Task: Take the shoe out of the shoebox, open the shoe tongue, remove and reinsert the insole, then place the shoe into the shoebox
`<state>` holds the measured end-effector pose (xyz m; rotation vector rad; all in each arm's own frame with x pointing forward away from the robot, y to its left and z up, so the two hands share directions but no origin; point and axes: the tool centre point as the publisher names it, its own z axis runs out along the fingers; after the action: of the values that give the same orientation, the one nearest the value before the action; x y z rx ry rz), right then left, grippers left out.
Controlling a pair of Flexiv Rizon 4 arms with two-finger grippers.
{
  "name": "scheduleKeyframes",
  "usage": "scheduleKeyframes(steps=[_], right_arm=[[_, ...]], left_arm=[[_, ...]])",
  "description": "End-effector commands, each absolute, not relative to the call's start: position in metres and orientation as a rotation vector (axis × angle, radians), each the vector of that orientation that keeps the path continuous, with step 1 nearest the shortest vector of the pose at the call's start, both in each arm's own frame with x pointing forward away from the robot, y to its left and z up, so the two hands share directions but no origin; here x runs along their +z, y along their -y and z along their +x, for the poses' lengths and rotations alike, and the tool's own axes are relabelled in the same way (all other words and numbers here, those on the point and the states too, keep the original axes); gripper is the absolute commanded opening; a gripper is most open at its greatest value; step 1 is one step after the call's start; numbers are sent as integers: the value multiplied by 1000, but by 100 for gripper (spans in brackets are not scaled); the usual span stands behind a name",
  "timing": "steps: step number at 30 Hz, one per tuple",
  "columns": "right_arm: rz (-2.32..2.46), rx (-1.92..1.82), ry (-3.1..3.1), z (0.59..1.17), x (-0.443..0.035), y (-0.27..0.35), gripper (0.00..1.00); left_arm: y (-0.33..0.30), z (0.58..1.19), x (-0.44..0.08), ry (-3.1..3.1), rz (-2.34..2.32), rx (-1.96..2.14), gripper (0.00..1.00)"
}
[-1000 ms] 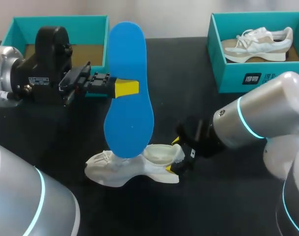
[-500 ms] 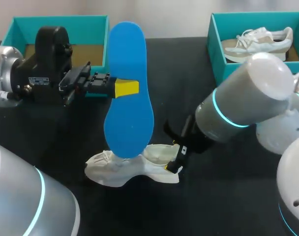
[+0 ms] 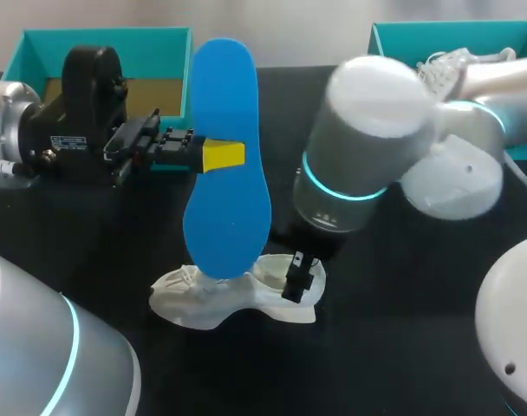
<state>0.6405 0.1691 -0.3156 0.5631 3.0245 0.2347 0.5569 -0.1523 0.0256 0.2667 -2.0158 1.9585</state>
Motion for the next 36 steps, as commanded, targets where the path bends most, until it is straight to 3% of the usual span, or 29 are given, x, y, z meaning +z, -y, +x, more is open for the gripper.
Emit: scheduleKeyframes(steps=[1, 21, 36], right_arm=[[581, -273, -3055, 639, -315, -175, 100], [467, -187, -3039, 665, -298, -190, 100], [386, -80, -3064, 710, -333, -205, 100]], left_arm=[[153, 557, 26, 2016, 267, 1958, 0], [153, 557, 26, 2016, 267, 1958, 0], [153, 557, 26, 2016, 267, 1958, 0]])
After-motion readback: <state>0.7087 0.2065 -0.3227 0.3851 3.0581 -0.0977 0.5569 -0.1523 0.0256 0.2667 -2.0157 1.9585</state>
